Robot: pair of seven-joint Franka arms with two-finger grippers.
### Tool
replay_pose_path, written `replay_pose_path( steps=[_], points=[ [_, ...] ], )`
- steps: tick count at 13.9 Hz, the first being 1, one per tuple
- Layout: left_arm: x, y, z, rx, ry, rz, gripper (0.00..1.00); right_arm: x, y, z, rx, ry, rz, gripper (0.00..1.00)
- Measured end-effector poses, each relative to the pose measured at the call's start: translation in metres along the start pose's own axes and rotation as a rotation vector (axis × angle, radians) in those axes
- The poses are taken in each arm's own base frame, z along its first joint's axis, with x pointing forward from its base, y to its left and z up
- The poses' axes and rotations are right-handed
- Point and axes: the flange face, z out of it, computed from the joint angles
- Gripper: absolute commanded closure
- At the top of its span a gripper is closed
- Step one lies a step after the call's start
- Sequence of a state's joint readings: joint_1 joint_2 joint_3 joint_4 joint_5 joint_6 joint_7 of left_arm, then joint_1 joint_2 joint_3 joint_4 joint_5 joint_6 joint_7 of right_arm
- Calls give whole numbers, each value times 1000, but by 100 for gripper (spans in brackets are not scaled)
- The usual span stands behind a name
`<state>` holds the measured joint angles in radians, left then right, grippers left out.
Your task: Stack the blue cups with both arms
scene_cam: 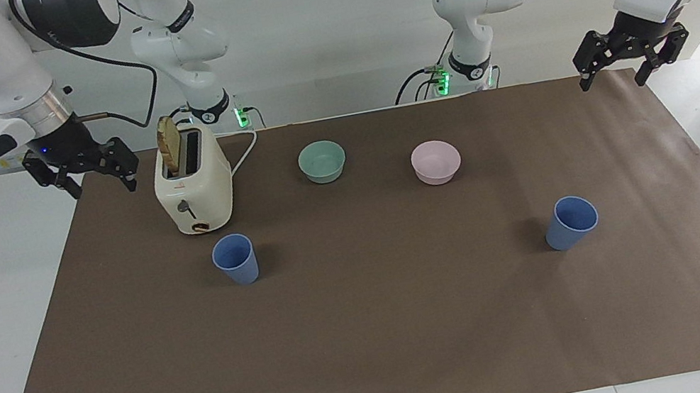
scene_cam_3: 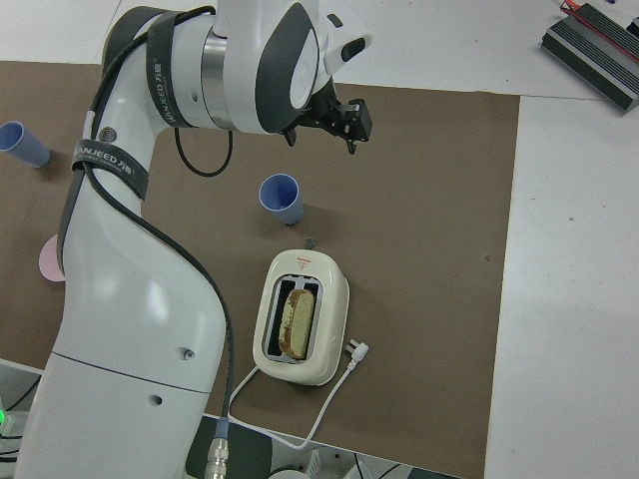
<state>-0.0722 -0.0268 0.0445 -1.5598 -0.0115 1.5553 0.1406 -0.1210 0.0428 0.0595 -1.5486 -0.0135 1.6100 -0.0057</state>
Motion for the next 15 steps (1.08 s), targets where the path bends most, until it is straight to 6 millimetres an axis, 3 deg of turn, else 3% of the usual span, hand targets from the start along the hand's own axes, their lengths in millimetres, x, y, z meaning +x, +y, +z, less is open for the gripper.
replay_pose_path(
  steps=[15],
  points=[
    [0, -2, 0, 0, 0, -4, 0, -3, 1, 4, 0, -10, 2, 0]
  ],
)
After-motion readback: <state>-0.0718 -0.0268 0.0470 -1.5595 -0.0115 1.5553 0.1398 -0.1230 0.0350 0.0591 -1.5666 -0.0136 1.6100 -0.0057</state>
